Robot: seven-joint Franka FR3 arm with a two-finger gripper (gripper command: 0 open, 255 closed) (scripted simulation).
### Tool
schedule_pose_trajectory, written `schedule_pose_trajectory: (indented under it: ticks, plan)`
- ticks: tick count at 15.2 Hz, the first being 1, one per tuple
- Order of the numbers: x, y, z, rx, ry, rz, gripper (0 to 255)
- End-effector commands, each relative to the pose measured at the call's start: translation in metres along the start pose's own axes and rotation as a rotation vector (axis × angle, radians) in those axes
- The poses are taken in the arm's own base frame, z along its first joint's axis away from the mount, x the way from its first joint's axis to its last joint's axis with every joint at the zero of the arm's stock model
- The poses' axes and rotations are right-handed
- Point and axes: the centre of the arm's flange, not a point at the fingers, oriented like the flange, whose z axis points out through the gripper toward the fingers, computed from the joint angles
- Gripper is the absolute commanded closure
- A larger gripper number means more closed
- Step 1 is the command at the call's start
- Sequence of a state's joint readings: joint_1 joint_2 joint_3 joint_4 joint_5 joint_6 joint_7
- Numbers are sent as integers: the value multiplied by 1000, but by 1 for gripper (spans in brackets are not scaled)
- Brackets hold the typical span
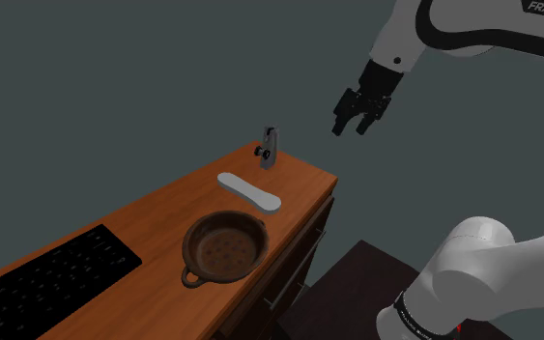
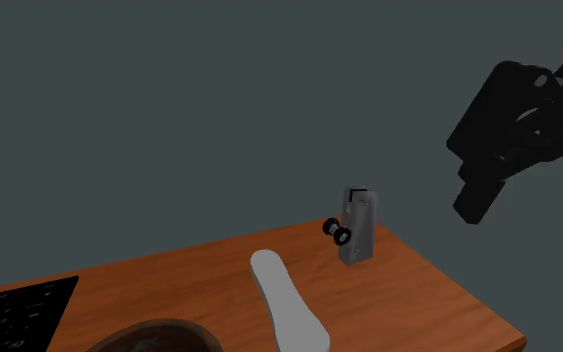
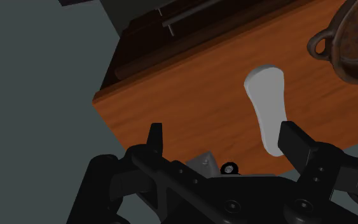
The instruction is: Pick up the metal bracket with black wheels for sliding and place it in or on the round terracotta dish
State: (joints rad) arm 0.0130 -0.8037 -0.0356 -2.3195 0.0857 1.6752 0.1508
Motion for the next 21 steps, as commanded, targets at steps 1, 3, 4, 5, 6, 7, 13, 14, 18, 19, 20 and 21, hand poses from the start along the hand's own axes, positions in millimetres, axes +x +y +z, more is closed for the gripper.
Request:
schedule_pose_trajectory:
  ticks: [1,3,4,5,6,7,13,14,18,19,20,21]
  plan:
    - [0,0,0,0,0,0,0]
    - [27,-5,8,-4,-16,-4,0]
    - [41,-7,13,-6,-24,-6,0]
    - [54,-9,17,-9,-32,-8,0]
    - [68,-11,22,-11,-40,-10,0]
    - [81,-14,27,-13,-48,-11,0]
    - [161,-28,57,-26,-96,-23,0]
    - [174,-31,63,-28,-104,-25,0]
    - [226,-41,86,-36,-136,-33,0]
    - [239,-43,92,-38,-144,-34,0]
    - [251,-46,98,-41,-152,-36,0]
    - [253,-46,99,-41,-153,-37,0]
